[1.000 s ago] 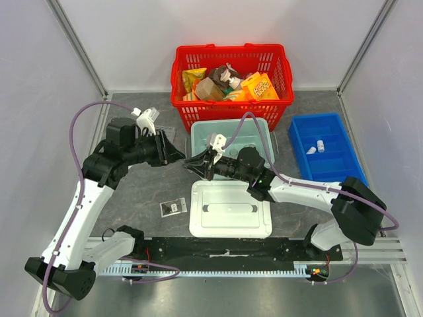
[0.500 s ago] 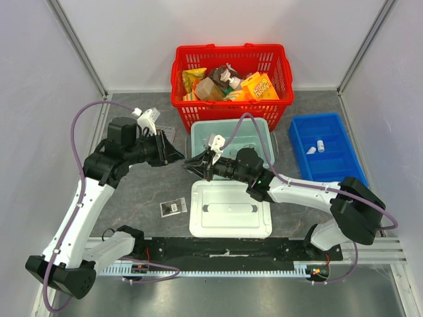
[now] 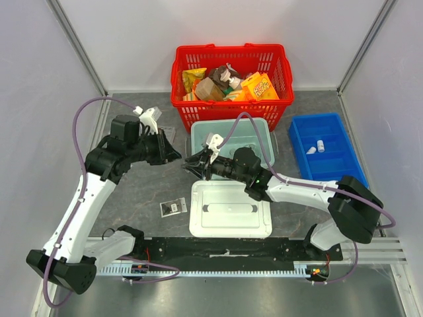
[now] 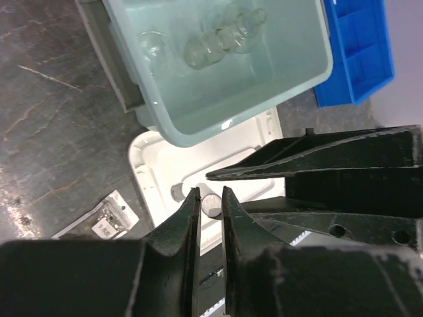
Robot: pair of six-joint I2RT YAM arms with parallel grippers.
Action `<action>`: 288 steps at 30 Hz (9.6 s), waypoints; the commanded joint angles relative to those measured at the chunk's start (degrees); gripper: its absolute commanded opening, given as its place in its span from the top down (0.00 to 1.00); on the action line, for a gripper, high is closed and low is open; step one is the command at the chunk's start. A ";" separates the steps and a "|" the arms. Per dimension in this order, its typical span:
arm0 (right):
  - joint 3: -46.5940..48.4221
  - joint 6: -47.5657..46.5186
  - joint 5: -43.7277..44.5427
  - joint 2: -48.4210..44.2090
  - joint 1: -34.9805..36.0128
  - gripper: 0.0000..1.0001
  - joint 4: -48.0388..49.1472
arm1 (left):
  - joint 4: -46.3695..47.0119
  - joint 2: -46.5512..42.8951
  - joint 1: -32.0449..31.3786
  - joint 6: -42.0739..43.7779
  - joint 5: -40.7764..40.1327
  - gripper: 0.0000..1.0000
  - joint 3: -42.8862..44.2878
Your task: Organize the chemistry lab equipment
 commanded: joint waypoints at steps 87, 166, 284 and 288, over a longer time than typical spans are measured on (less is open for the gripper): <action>-2.19 -10.38 24.71 -39.26 0.06 0.02 -20.23 | 27.07 45.46 12.30 6.81 -30.69 0.95 14.18; 3.52 -1.51 32.10 -36.01 0.06 0.02 -35.69 | 15.33 29.91 11.51 -1.27 -33.67 0.41 12.15; 37.97 -25.14 3.44 33.86 12.02 0.19 -51.16 | 6.94 -3.59 34.10 -20.88 -38.95 0.51 -23.09; 40.34 -25.49 1.42 35.18 10.88 0.13 -54.32 | 7.12 -3.68 34.01 -20.88 -38.95 0.51 -23.27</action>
